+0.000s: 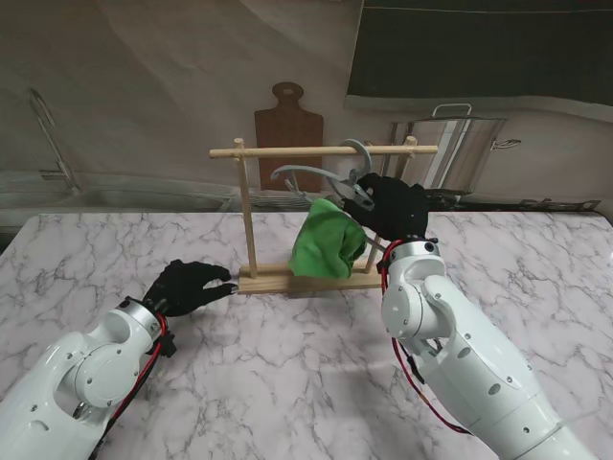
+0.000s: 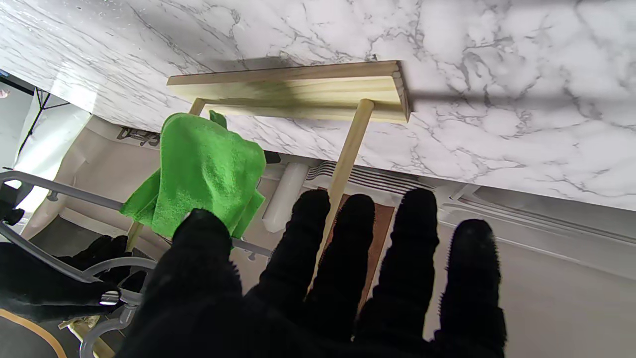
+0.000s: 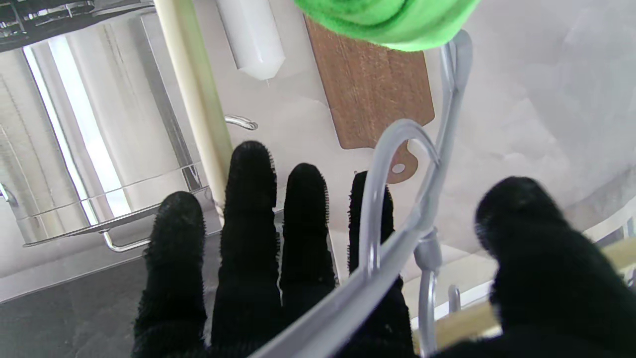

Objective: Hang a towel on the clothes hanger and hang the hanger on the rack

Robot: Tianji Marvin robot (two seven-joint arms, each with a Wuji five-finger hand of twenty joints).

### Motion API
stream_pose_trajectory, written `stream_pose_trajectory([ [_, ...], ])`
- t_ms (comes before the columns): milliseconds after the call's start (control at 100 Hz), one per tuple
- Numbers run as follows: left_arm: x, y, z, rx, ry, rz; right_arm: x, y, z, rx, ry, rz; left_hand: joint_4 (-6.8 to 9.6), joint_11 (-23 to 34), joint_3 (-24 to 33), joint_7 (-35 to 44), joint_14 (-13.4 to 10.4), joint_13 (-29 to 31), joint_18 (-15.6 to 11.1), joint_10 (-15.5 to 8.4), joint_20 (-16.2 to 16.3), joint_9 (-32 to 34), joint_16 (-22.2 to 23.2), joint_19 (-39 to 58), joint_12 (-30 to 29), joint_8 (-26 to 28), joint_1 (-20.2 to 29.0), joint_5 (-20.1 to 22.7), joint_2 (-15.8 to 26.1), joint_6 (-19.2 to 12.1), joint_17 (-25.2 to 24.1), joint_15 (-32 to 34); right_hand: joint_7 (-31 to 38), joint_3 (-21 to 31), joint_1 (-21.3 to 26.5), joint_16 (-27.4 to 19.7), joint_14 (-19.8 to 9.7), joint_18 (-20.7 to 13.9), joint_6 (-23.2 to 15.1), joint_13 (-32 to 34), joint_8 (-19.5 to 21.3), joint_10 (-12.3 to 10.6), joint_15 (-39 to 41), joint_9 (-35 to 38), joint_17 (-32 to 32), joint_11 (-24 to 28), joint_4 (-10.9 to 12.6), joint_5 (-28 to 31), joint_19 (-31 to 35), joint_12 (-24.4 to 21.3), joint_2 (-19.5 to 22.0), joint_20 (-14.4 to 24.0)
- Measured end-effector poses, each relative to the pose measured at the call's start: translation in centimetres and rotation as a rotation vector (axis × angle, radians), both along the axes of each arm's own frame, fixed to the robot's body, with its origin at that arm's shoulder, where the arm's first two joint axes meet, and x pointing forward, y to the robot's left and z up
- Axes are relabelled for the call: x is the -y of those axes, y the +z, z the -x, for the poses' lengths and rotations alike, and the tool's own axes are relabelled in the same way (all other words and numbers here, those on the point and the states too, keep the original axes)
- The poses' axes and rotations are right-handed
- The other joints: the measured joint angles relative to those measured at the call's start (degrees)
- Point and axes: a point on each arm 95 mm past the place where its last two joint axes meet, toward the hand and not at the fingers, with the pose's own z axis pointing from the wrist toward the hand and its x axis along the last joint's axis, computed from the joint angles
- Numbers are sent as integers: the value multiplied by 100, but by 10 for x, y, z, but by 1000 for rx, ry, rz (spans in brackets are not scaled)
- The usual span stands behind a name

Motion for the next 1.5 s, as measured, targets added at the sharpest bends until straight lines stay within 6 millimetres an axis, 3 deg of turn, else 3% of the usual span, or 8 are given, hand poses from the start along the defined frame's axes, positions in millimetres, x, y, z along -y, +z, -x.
stream_pose_trajectory([
  [240, 0, 2, -2, 9, -1, -12, 10, 4, 14, 36, 0, -28, 0, 0, 0, 0, 0, 0, 0, 0, -1, 0, 0, 0, 0, 0, 0, 0, 0, 0, 0, 0, -293, -605, -358, -529, -198, -129, 0, -1504, -32, 7, -826, -1566, -924, -470, 104, -684, -734, -552, 431, 46],
  [360, 1, 3, -3, 8, -5, -16, 19, 6, 23, 53, -17, -42, 0, 0, 0, 0, 0, 0, 0, -1, -1, 0, 0, 0, 0, 0, 0, 0, 0, 0, -1, 0, -337, -775, -358, -846, -85, -134, 0, -1902, -92, 9, -1298, -1717, -1142, -605, 105, -738, -1038, -779, 498, 46],
  [780, 5, 4, -7, 20, 7, 90, 96, 9, 74, 225, -142, -8, 0, -231, 0, 0, 0, -25, 0, -1, -19, -168, 0, 0, -44, 0, 0, 0, 0, -1, -8, -156, -408, -895, -343, -1113, -85, -137, 0, -2052, -170, 14, -1660, -1715, -1360, -820, 105, -738, -1433, -1115, 644, -63],
  [960, 10, 6, -8, 64, 51, 165, 114, 9, 94, 243, -94, -32, 0, -442, 0, -24, 0, -176, 0, 3, -134, -433, -90, 0, -269, 0, 0, -83, 0, -1, -74, -268, -627, -1039, -334, -1166, -85, -136, 0, -2046, -324, 14, -1780, -1698, -1367, -1142, 135, -738, -1495, -1341, 706, -73],
  [1150, 24, 3, -8, 144, 88, 357, 112, -4, 99, 215, -23, -130, 0, -444, 0, -310, 0, -314, 0, 5, -156, -571, -103, 0, -326, -30, 50, -428, 5, 16, -141, -312, -708, -1161, -332, -1242, -85, -136, 0, -1918, -454, -70, -1960, -1540, -1358, -1393, 169, -805, -1553, -1451, 772, -80],
  [1250, 32, -4, -11, 115, 73, 432, 111, -22, 95, 183, -16, -140, 0, -444, 0, -374, -1, -283, 0, 5, -158, -571, -103, 0, -328, -121, 51, -544, 6, 30, -145, -313, -708, -1162, -332, -1260, -85, -137, 0, -1883, -456, -134, -1986, -1540, -1340, -1422, 170, -805, -1570, -1498, 771, -95],
  [1390, 37, -7, -11, 83, 58, 439, 116, -49, 86, 86, -18, -270, 0, -442, 0, -391, -2, -358, 0, 5, -160, -572, -105, 0, -328, -153, 53, -587, 7, 45, -154, -316, -727, -1196, -332, -1273, -85, -133, 0, -1881, -483, -134, -2058, -1540, -1337, -1473, 170, -891, -1662, -1500, 848, -146],
  [1500, 38, -8, -12, 77, 56, 436, 117, -59, 83, 35, -14, -260, 0, -441, 0, -391, -2, -359, 0, 5, -160, -572, -106, 0, -328, -208, 53, -587, 10, 48, -160, -316, -710, -1248, -332, -1311, -86, -132, 0, -1881, -525, -134, -2122, -1561, -1337, -1485, 171, -1018, -1765, -1501, 1007, -211],
])
